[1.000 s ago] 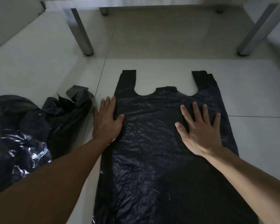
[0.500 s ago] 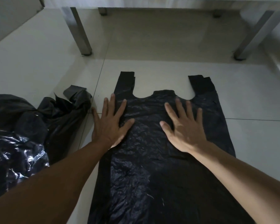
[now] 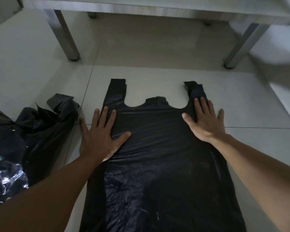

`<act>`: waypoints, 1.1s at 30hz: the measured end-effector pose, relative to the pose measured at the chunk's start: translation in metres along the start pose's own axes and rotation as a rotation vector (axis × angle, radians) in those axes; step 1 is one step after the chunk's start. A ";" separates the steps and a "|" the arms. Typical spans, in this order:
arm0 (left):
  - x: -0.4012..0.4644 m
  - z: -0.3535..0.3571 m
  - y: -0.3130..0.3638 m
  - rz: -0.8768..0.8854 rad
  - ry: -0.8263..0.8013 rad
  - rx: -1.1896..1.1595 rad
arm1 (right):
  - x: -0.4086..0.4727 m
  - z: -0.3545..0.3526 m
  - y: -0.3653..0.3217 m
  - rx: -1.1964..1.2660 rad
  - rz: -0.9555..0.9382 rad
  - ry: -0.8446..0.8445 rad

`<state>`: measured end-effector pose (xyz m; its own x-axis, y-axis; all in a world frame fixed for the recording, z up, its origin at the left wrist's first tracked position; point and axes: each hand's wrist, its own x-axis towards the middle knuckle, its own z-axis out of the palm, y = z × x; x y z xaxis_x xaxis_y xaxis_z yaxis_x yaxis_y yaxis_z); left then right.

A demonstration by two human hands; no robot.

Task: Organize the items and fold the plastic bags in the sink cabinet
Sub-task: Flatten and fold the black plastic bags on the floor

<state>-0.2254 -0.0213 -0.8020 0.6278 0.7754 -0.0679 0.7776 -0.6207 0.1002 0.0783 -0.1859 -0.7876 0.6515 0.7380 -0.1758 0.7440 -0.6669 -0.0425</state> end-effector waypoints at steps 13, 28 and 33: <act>0.001 -0.002 0.002 -0.019 -0.019 0.014 | 0.039 -0.007 -0.004 0.004 -0.009 -0.076; 0.007 -0.012 -0.001 -0.019 -0.206 -0.082 | -0.099 0.005 0.025 -0.034 -0.022 -0.059; -0.012 -0.046 0.004 -0.041 -0.079 -0.532 | -0.136 -0.010 -0.011 0.117 -0.150 0.064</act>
<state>-0.2318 -0.0280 -0.7556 0.6141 0.7740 -0.1544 0.6888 -0.4300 0.5836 -0.0165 -0.2781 -0.7535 0.5459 0.8323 -0.0960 0.8134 -0.5540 -0.1776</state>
